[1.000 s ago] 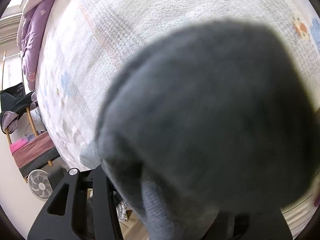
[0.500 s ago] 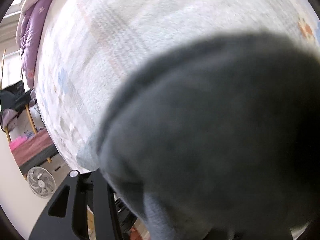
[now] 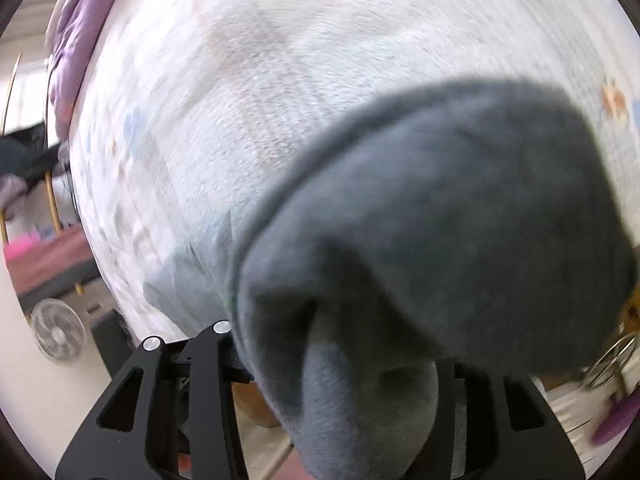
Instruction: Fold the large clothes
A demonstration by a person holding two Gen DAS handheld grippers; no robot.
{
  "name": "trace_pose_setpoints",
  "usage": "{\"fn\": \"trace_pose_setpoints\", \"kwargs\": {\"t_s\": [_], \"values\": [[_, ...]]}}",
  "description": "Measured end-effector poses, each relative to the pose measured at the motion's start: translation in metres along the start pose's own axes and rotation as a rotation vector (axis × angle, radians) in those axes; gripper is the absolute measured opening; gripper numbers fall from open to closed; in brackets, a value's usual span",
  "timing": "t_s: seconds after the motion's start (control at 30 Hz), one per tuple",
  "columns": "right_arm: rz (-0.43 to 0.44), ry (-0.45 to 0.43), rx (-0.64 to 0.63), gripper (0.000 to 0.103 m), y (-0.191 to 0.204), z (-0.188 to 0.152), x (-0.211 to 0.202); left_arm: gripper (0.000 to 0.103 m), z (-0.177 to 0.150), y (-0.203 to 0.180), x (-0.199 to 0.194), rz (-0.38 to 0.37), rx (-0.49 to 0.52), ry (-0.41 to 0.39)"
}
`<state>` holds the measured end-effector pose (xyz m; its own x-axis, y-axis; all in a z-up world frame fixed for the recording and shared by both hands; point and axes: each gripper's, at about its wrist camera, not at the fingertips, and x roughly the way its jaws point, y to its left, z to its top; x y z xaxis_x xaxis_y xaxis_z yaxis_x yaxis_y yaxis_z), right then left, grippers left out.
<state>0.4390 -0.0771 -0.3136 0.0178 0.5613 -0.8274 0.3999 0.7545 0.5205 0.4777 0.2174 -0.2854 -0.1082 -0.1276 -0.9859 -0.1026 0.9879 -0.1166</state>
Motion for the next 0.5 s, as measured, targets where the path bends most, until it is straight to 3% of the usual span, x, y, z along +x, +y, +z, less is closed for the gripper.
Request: {"fn": "trace_pose_setpoints", "kwargs": {"t_s": [0.13, 0.37, 0.5], "values": [[-0.001, 0.047, -0.015, 0.042, -0.001, 0.005, 0.001, 0.000, -0.015, -0.019, -0.004, -0.029, -0.031, 0.001], [0.019, 0.121, -0.011, 0.042, -0.016, 0.020, 0.004, 0.000, -0.033, -0.049, 0.001, 0.024, 0.019, 0.016], [0.013, 0.136, -0.049, 0.042, -0.018, 0.027, 0.009, 0.000, -0.045, -0.072, -0.003, 0.017, 0.025, 0.021]]}}
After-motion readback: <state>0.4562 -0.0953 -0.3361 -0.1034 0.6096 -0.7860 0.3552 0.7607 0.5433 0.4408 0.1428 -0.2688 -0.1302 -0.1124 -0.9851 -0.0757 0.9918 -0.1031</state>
